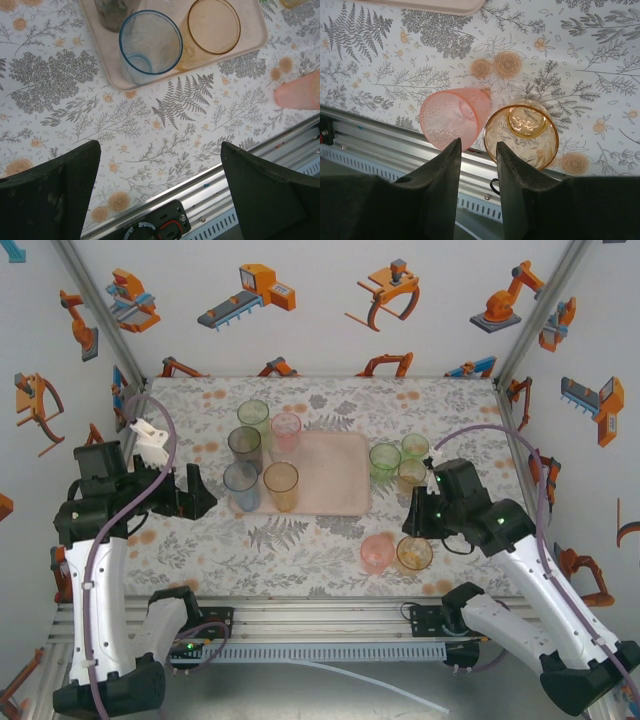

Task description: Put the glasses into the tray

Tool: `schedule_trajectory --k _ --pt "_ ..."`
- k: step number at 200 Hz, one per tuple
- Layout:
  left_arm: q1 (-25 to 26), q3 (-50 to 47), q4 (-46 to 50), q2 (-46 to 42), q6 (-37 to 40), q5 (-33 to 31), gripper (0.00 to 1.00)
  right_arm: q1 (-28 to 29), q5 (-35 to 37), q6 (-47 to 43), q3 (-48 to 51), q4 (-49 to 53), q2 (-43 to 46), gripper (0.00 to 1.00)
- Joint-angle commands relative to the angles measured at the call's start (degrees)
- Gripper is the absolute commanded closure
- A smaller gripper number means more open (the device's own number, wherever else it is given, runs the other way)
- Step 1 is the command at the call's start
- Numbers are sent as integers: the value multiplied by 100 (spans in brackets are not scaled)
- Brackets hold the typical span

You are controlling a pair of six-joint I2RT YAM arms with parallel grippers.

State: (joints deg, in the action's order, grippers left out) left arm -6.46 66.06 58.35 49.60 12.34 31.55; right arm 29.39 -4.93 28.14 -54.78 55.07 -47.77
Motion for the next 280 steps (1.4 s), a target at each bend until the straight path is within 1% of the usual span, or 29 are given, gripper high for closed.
schedule_trajectory --k 1,31,52,87,130,163,220,280 --pt "1 -120 12 7 138 156 3 41 -131 134 31 -119 26 65" --pt "4 -103 -28 93 174 87 3 42 -141 -83 -25 -188 -220 65" --pt "1 -85 -98 139 67 154 3 50 -286 -151 177 -508 -294 65" --pt "17 -93 -139 112 -160 393 3 207 -224 -149 587 -910 -24 64" --pt "66 31 -148 264 -33 431 3 353 -121 -84 838 -770 315 63" --pt "91 144 -261 432 -198 484 3 586 71 174 861 -759 363 63" --pt "105 41 -271 247 -209 429 3 1069 538 17 740 -860 -402 61" --pt "122 37 -311 224 -202 387 3 1243 810 -203 593 -1050 -914 59"
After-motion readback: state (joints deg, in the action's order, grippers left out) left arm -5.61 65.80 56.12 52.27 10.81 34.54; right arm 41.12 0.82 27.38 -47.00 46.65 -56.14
